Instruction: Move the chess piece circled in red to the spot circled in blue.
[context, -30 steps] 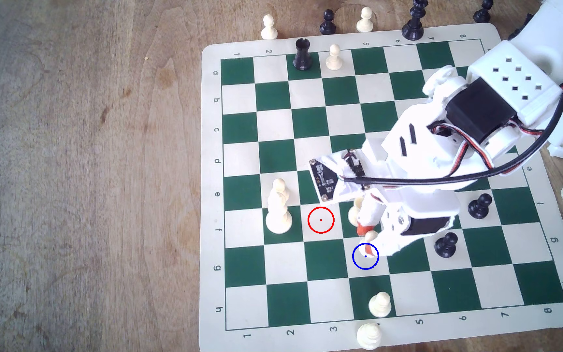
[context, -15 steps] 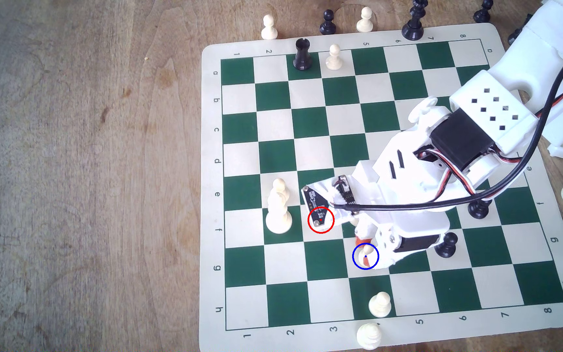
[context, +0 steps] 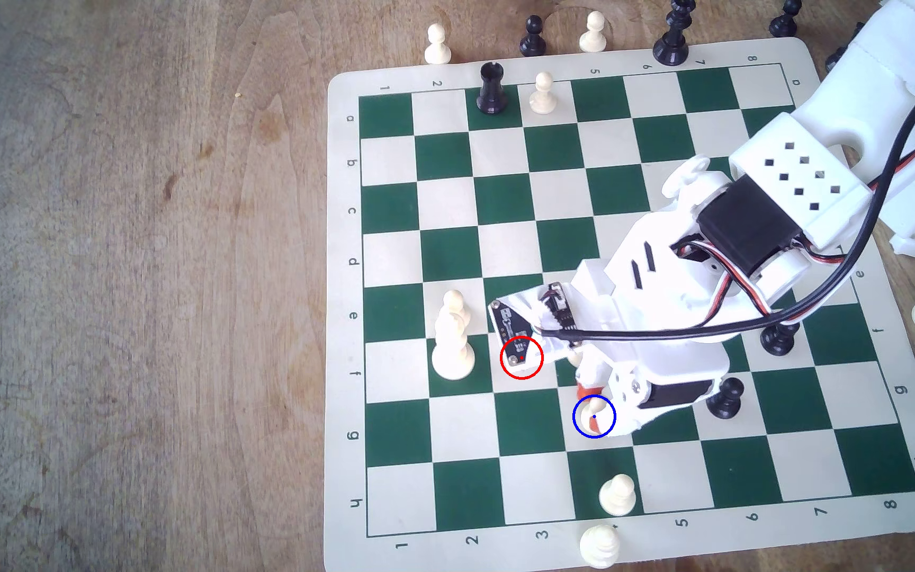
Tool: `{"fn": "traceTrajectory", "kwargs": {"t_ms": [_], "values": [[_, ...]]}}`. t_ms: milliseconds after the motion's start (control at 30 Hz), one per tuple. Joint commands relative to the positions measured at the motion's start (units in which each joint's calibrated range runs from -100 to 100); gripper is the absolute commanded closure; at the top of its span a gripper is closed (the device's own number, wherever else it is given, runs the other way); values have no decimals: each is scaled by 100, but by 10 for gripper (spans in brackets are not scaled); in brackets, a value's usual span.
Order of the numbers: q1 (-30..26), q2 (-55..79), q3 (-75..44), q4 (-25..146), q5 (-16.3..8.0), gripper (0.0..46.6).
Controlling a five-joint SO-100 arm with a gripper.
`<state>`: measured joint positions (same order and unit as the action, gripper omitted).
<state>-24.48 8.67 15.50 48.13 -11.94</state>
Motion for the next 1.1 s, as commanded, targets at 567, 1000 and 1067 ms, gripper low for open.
{"fn": "traceTrajectory", "kwargs": {"t_ms": [567, 1000, 1067], "values": [[20, -1012, 245, 339, 49, 344], [-113, -3066, 1877, 511, 117, 342], [-74, -3592, 2339, 470, 151, 342]]}}
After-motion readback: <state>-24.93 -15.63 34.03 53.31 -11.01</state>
